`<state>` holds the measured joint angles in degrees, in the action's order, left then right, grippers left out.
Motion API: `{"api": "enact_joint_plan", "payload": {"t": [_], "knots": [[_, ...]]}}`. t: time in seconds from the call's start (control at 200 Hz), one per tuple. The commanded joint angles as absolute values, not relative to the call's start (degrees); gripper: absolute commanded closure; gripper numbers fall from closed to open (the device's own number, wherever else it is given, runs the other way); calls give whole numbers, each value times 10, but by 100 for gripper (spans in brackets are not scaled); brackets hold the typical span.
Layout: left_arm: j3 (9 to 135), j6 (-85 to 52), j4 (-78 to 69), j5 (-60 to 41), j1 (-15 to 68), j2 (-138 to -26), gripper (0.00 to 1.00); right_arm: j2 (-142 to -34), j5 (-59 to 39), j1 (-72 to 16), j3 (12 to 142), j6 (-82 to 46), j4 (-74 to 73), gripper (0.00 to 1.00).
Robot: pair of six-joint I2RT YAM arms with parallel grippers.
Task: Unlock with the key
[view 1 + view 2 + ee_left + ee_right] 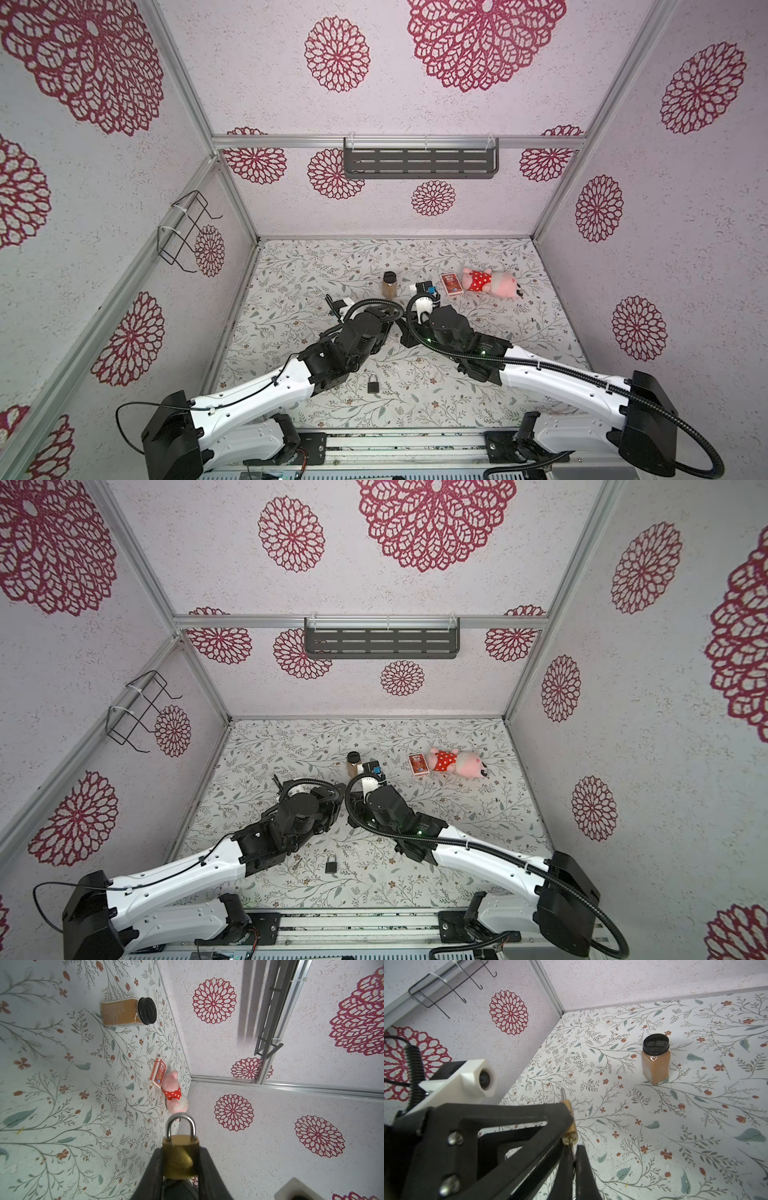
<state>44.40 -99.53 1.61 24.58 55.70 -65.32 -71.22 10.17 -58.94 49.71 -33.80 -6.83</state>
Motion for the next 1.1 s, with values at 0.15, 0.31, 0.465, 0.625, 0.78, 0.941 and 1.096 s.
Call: {"api": "enact_joint_plan", "payload": {"t": [0.15,0.31,0.465,0.625,0.78,0.941,1.096], "knots": [[451,-954,17,191,538,-645,100,-649,92,-601,480,-317,-87,67],[438,-953,12,193,529,-638,100,-595,87,-595,446,-350,-97,62],[434,-958,5,192,528,-636,100,-601,59,-581,440,-385,-100,63],[435,-955,6,191,528,-631,100,-625,39,-561,454,-400,-95,68],[433,-956,7,195,528,-628,100,-644,36,-558,462,-396,-92,72],[437,-953,9,193,528,-628,100,-647,29,-554,464,-391,-107,75],[438,-951,12,195,528,-629,100,-652,33,-554,479,-380,-99,75]]}}
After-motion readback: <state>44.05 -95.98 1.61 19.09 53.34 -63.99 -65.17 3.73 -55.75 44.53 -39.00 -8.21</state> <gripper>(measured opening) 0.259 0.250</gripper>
